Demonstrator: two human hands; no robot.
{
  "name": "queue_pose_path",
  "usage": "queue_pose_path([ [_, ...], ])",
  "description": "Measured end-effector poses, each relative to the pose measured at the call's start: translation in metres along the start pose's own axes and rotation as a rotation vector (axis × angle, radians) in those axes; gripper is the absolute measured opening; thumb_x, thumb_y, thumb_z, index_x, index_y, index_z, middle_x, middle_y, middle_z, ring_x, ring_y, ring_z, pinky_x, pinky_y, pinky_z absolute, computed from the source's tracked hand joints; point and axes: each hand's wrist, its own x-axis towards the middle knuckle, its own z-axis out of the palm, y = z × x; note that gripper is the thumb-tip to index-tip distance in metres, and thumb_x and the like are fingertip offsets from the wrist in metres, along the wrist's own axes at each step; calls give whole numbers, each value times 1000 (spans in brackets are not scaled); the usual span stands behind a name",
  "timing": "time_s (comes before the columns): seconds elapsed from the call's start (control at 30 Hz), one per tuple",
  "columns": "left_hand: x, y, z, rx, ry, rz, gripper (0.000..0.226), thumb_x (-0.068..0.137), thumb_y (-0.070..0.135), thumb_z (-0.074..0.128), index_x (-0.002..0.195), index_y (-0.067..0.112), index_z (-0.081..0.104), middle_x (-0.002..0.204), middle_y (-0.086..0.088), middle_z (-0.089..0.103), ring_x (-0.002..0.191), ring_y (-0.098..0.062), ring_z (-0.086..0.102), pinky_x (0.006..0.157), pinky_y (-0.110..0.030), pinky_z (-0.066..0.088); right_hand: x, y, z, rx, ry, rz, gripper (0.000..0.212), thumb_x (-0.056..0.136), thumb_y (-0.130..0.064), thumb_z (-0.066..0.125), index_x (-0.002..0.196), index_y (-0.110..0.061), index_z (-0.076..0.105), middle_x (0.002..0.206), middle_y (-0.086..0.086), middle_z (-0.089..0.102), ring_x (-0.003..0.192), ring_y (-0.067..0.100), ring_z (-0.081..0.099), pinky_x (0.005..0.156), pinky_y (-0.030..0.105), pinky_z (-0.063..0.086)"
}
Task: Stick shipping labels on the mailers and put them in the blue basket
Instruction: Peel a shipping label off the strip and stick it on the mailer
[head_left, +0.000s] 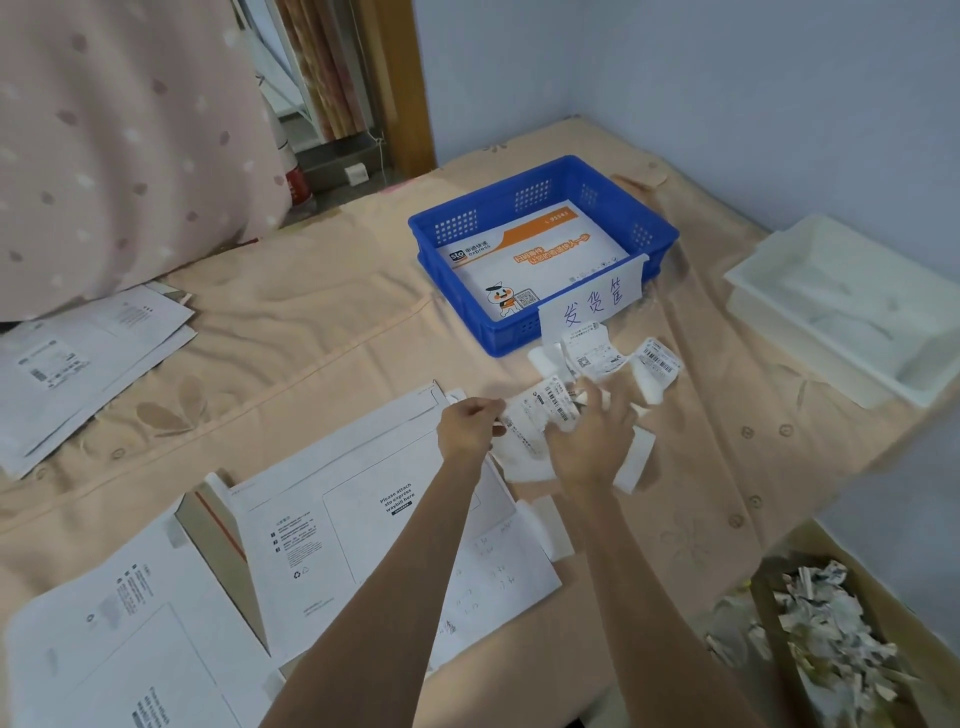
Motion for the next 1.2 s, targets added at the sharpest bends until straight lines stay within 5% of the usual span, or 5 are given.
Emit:
queue_pose_path([
  [0.2,-3,7,-2,-166,-77,1,4,82,7,70,81,6,73,80,-13,73,68,-20,70,71,-23,58,-13,-26,3,521,-257,-33,6,85,-23,69,88,-18,66,86,-9,69,82,4,65,82,28,53],
  [0.4,-3,7,-6,-154,-83,-14,2,82,12,71,82,11,73,72,-2,67,66,-9,62,59,-15,50,-11,-32,-5,556,-233,-20,13,85,-25,71,91,-18,62,85,-9,68,81,4,64,76,18,50],
  [0.63,-4,5,-1,-198,-109,28,11,85,5,67,93,-1,71,76,-10,68,65,-15,63,70,-19,57,-10,-32,-11,608,-236,-1,8,83,-18,72,86,-17,65,80,-8,69,79,4,65,73,15,49],
  [0.93,-7,5,2,-227,-117,84,7,86,3,66,88,-2,70,79,-14,69,69,-20,65,71,-19,57,-9,-28,-6,534,-178,10,4,87,-16,68,86,-12,69,81,-3,69,80,13,66,82,33,54],
  [1.2,-5,5,1,-249,-106,84,5,87,4,65,88,1,69,75,-12,68,62,-16,64,71,-21,58,-10,-35,-10,551,-159,38,9,92,-14,62,94,-6,66,85,-2,66,77,8,59,71,13,44],
])
